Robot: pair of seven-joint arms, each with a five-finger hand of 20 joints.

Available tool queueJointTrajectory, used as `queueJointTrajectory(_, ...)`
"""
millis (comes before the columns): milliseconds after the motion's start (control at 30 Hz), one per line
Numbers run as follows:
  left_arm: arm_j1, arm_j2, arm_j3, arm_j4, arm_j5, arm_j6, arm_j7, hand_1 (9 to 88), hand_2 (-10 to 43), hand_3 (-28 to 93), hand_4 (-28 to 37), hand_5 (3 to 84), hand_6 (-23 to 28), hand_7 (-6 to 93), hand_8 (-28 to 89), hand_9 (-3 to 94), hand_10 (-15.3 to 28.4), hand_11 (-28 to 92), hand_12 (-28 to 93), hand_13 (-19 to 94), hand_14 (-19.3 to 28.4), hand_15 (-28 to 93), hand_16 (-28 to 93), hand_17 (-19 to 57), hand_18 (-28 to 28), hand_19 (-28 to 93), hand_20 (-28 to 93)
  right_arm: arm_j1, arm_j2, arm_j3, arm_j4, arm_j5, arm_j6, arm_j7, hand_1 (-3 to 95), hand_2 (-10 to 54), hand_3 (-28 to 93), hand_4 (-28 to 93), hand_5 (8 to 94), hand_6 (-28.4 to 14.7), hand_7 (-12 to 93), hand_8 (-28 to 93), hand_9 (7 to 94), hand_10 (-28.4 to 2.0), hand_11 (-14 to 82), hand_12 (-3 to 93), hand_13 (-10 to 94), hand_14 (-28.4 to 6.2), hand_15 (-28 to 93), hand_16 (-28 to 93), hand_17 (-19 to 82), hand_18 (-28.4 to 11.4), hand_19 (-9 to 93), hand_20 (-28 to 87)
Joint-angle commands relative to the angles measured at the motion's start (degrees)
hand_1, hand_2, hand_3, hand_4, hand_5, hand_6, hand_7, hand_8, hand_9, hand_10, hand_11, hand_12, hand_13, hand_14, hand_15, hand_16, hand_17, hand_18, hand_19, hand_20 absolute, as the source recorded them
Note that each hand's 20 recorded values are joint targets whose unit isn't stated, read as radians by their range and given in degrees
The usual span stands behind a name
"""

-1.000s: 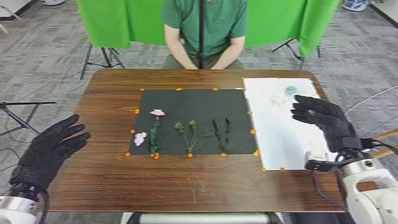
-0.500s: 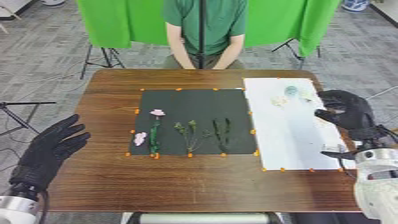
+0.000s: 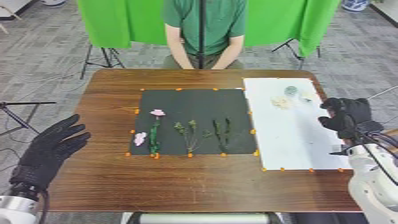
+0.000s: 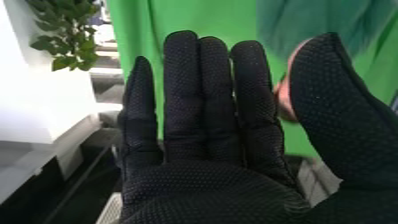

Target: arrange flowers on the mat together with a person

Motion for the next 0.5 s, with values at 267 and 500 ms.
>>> queueJointTrajectory(267, 1.28, -0.56, 0.13, -0.24, 0.02, 0.53, 0.43, 30.9, -2.5, 69, -22.3, 33.9, 5.2, 19.1, -9, 29.8, 12.5, 22, 19, 26, 15.7, 37, 0, -5.3, 22.2, 49, 8, 5.96, 4.85, -6.91, 7.71, -2.9, -2.98, 4.94, 38.0, -9.5, 84, -28, 52.0, 3.6, 42, -20, 56.1, -7.6, 36.0, 26.8, 49, -4.9, 46, 24, 20, -15.2, 48, 31)
queueJointTrajectory(500, 1.0, -0.42, 0.47, -0.15, 0.02, 0.63, 0.5, 30.9, -2.5, 69, -22.3, 34.0, 5.2, 19.0, -9, 29.8, 12.6, 22, 18, 26, 15.7, 37, 0, -5.3, 22.1, 49, 8, 8.37, 5.1, -10.06, 10.47, -3.47, -0.92, 7.64, 38.9, -9.5, 84, -28, 51.7, 3.5, 43, -17, 56.3, -8.2, 38.5, 27.7, 49, -5.1, 49, 24, 20, -15.0, 49, 31)
